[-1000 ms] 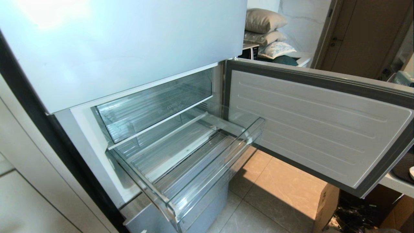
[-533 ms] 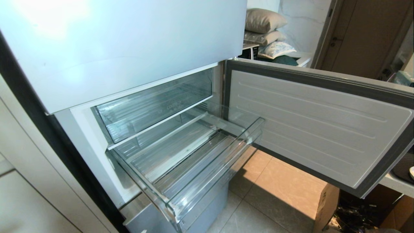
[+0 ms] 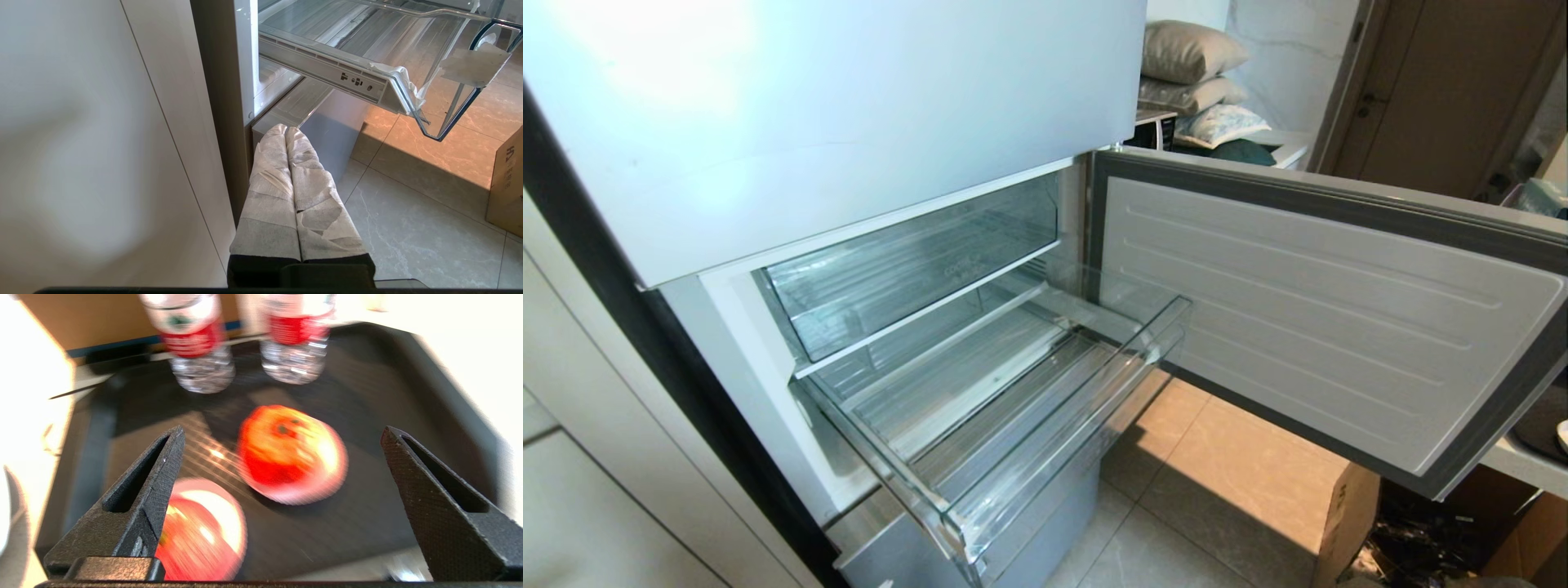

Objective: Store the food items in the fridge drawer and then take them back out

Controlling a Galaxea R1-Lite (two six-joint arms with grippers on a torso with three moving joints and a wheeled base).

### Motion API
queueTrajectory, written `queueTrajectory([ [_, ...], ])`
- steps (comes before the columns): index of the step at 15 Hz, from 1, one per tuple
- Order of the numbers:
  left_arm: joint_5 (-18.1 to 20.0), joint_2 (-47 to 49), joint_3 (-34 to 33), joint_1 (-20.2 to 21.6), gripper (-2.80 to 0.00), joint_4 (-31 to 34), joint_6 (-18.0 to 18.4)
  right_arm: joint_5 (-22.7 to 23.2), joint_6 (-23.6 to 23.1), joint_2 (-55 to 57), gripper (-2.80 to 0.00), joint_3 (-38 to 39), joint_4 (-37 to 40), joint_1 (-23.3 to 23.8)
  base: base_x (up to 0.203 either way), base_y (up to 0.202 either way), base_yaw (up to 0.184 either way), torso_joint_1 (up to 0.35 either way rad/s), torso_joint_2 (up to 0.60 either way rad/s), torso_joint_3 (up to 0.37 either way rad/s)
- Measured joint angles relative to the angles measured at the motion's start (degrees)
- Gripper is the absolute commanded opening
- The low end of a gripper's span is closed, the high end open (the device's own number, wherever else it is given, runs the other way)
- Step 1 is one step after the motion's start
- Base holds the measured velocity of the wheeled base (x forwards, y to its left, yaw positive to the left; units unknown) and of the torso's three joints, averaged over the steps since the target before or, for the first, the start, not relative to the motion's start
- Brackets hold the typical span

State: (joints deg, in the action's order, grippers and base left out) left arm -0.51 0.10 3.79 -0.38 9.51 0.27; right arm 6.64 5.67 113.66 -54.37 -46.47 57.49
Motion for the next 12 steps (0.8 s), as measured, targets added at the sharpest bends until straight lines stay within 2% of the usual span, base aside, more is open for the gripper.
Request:
queueTrajectory([
  [7, 0.0, 0.0, 0.0, -0.02, -2.8, 0.01, -0.01, 1.0, -1.87, 12.48, 0.0, -11.52, 0.09, -3.01, 0.0, 0.0, 0.0, 0.0, 0.0, 0.0],
  [10, 0.0, 0.0, 0.0, 0.0, -2.8, 0.0, -0.01, 0.24, -1.86, 15.14, 0.0, -12.94, 0.09, -3.13, 0.0, 0.0, 0.0, 0.0, 0.0, 0.0],
  [12, 0.0, 0.0, 0.0, 0.0, -2.8, 0.0, 0.0, -2.12, -2.01, 15.88, 0.0, -13.05, 0.15, -3.13, 0.0, 0.0, 0.0, 0.0, 0.0, 0.0],
])
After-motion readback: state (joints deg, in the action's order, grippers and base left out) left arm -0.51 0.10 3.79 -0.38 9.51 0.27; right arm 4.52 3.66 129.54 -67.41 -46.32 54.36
